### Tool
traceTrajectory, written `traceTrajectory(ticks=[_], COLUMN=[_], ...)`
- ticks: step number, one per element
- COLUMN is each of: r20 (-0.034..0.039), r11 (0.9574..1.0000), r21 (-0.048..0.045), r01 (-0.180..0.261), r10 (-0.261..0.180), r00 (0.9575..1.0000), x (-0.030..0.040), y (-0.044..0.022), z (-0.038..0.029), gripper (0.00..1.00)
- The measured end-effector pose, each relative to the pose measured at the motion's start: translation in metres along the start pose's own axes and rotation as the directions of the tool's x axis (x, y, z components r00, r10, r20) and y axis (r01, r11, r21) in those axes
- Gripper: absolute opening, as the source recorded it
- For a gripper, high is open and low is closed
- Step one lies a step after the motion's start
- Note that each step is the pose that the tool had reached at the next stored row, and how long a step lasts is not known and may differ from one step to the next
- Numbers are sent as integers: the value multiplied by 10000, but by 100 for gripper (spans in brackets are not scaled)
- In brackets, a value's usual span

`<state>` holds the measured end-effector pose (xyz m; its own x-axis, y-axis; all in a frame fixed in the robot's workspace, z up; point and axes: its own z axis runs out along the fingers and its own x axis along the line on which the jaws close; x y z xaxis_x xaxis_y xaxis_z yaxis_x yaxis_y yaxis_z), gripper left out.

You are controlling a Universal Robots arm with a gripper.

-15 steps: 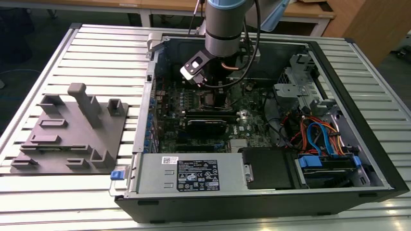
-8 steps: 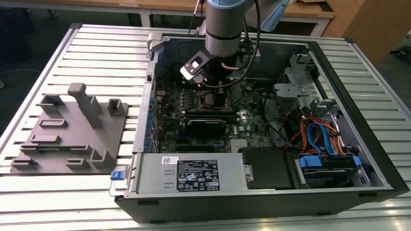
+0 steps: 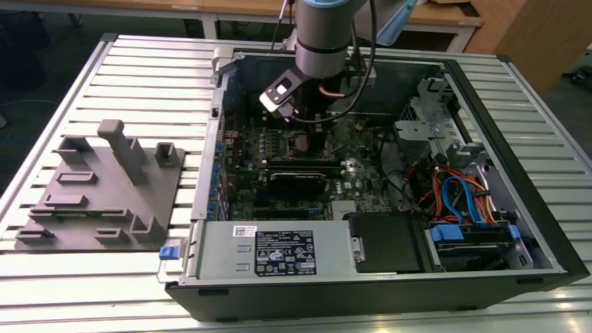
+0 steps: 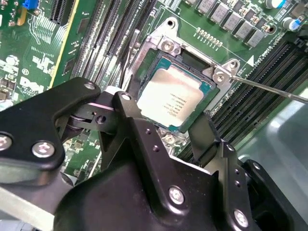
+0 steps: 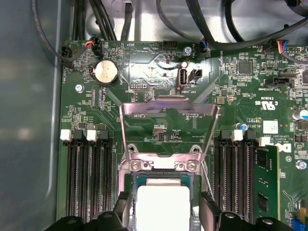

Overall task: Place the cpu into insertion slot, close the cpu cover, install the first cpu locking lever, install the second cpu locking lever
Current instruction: 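Place the cpu into insertion slot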

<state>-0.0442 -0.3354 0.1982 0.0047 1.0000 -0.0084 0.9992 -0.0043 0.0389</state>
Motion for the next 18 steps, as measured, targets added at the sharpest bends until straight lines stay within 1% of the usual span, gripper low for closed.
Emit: traceTrajectory(ticks=[9, 18], r20=[1, 1], r11=[10000, 10000], r21=[34, 40], r01=[1, 1], r10=[-1, -1], r00=[10000, 10000], x=[1, 2], y=[4, 4], z=[-91, -95], gripper=[67, 67])
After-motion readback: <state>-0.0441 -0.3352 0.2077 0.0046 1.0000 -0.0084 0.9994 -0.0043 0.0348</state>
